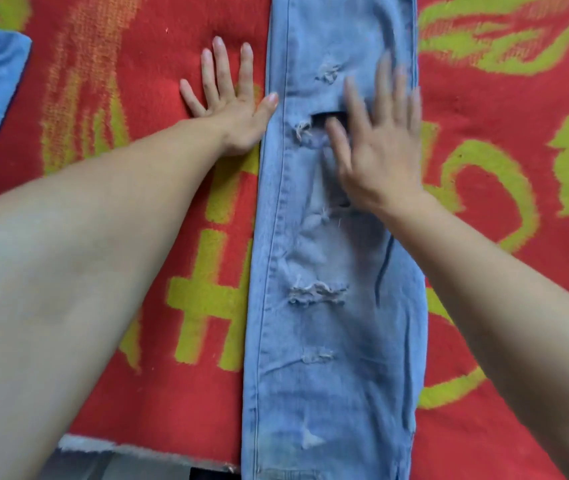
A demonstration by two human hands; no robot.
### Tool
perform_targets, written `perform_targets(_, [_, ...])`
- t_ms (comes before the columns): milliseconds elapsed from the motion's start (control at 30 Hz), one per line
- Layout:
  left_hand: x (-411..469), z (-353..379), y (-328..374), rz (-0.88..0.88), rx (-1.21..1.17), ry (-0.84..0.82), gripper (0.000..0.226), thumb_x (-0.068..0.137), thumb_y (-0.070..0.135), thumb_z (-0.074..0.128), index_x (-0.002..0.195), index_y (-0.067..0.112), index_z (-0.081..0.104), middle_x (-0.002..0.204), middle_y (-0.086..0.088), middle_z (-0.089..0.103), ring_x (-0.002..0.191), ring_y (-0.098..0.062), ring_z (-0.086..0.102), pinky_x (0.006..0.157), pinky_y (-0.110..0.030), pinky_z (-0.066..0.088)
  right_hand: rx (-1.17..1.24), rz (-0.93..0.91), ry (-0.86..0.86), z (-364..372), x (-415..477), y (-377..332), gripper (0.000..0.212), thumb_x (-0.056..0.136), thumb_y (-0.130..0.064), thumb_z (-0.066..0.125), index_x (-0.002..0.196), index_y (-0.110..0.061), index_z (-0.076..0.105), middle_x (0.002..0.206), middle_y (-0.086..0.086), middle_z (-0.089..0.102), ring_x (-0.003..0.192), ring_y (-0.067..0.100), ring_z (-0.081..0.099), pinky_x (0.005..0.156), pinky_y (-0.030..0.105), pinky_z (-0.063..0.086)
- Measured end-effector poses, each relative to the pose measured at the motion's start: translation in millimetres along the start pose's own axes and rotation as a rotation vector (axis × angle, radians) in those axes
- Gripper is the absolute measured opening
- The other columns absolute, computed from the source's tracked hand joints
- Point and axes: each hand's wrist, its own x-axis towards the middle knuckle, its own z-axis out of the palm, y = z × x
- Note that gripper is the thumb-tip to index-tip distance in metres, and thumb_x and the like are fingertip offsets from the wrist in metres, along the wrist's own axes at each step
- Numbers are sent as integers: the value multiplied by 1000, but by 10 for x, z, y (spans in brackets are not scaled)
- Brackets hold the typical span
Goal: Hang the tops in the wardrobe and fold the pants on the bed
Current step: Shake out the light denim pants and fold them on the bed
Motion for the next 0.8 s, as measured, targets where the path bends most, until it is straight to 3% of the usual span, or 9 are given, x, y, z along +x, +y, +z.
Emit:
perform_targets(67, [-81, -26, -2, 7, -58, 44, 70, 101, 56, 23, 157, 27, -7, 163, -9, -22, 150, -26, -21, 114, -59, -15, -61, -38, -197, 122, -388, 99, 69, 104, -56, 23, 161, -20, 6, 166, 19, -4, 154, 35, -5, 123, 53, -1])
perform_targets(233, [-807, 139, 68, -35, -426, 104, 67, 101, 56, 20, 158, 20, 15, 166, -7, 2, 153, -20, -4, 121, -46, -8, 102, 58, -33, 110, -1046, 60, 72, 104, -59, 25, 160, -15, 16, 165, 25, 6, 153, 38, 5, 124, 50, 5])
perform_targets(467, [-3151, 1063, 38, -13, -436, 99, 72, 100, 43, 42, 155, 2, 19, 164, -14, 13, 152, -27, 7, 123, -43, 4, 117, 199, -280, 138, -2965, -13, 72, 102, -49, 42, 160, -14, 18, 165, 23, 1, 154, 39, 1, 123, 53, 11])
perform_targets(600, [-4094, 1390, -24, -146, -356, 15, 78, 95, 54, 48, 153, 7, 24, 147, -15, 38, 135, -31, 32, 112, -49, 28, 381, 519, -228, 117, -3743, -206, 80, 99, -42, 54, 158, -4, 16, 162, 22, 20, 149, 36, 23, 119, 50, 25])
perform_targets(733, [-4488, 1457, -65, -236, -380, -93, 78, 92, 62, 48, 147, 9, 28, 137, -13, 49, 123, -32, 40, 105, -50, 34, 607, 863, -252, 68, -4234, -419, 72, 97, -55, 53, 152, -15, 29, 142, 12, 49, 130, 31, 44, 104, 41, 37])
perform_targets(800, [-4581, 1452, -86, -278, -382, -125, 69, 91, 67, 44, 132, 12, 37, 116, -12, 60, 111, -34, 51, 97, -49, 38, 721, 1010, -284, 44, -4453, -515, 66, 92, -64, 54, 143, -25, 39, 133, 4, 58, 122, 28, 55, 91, 35, 42])
